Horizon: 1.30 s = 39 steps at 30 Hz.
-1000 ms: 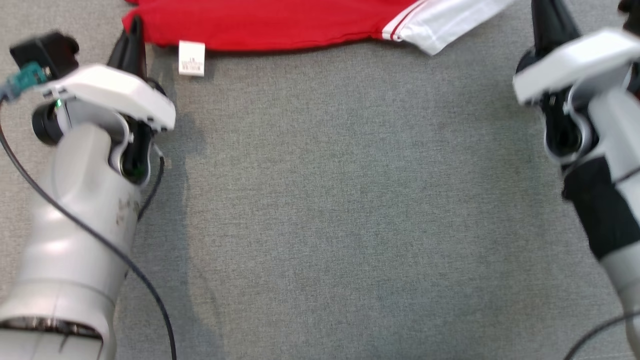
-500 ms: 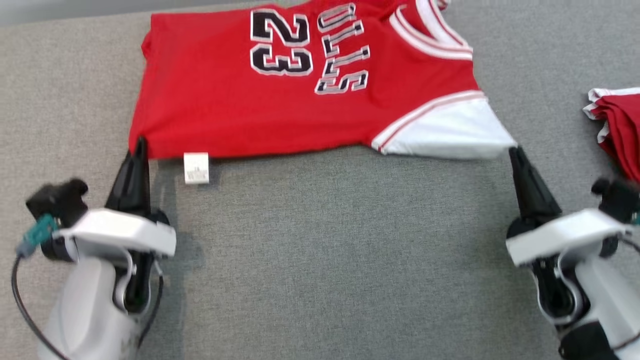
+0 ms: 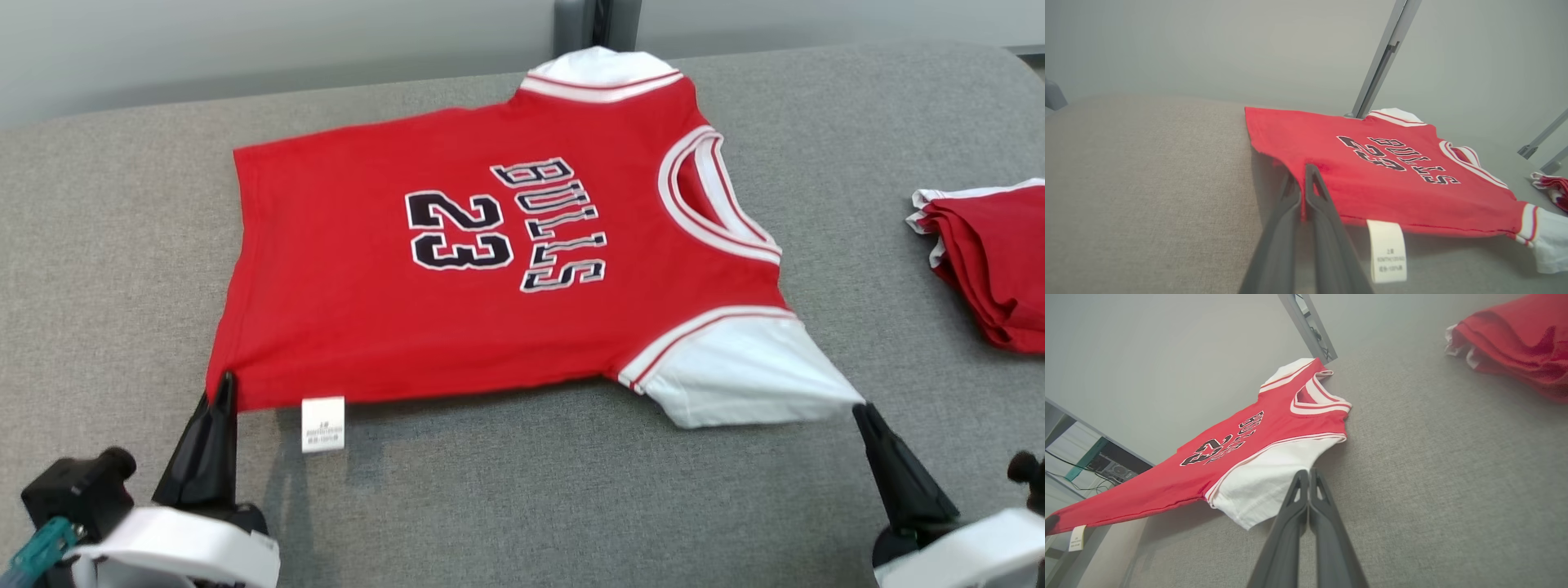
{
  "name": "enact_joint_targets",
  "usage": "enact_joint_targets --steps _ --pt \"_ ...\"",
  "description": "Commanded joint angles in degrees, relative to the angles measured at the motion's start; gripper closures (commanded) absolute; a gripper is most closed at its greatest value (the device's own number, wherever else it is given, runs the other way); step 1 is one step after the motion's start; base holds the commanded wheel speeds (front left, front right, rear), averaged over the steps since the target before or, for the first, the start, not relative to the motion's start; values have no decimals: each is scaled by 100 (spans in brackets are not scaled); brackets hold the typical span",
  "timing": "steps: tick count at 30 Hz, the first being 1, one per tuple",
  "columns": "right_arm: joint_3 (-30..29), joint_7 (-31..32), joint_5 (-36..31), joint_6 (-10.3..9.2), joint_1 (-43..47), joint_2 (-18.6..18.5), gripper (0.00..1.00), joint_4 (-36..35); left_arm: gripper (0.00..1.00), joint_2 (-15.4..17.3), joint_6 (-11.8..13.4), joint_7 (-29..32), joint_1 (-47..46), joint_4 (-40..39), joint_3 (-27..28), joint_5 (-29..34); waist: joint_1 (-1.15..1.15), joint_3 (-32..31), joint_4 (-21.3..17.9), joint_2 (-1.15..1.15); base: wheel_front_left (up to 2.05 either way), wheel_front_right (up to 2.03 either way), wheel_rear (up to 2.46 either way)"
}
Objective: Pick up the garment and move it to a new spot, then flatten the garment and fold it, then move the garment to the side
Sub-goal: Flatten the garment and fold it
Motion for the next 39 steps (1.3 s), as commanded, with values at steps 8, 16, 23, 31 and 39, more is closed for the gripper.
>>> enact_joint_targets --steps 8,16,23,31,39 --pt "-950 1753 -564 -3 1425 673 100 -1645 100 316 651 792 1046 -1460 252 161 0 -185 35 0 0 0 0" --pt "-1375 3366 -990 -2 1170 1006 100 -2687 100 499 813 1295 1056 -1859 278 106 0 109 76 0 0 0 0" --pt "-1071 3561 -804 -2 -131 660 100 -2313 100 422 642 1087 450 -1565 166 55 0 711 252 0 0 0 0" --pt "-950 3607 -593 -2 -1724 248 100 -1568 100 292 463 852 -332 -1094 139 -91 0 1387 532 0 0 0 0" --pt "-657 3160 -574 -3 -2832 -31 100 -241 100 157 302 789 -795 -352 106 -368 0 1654 713 0 0 0 0"
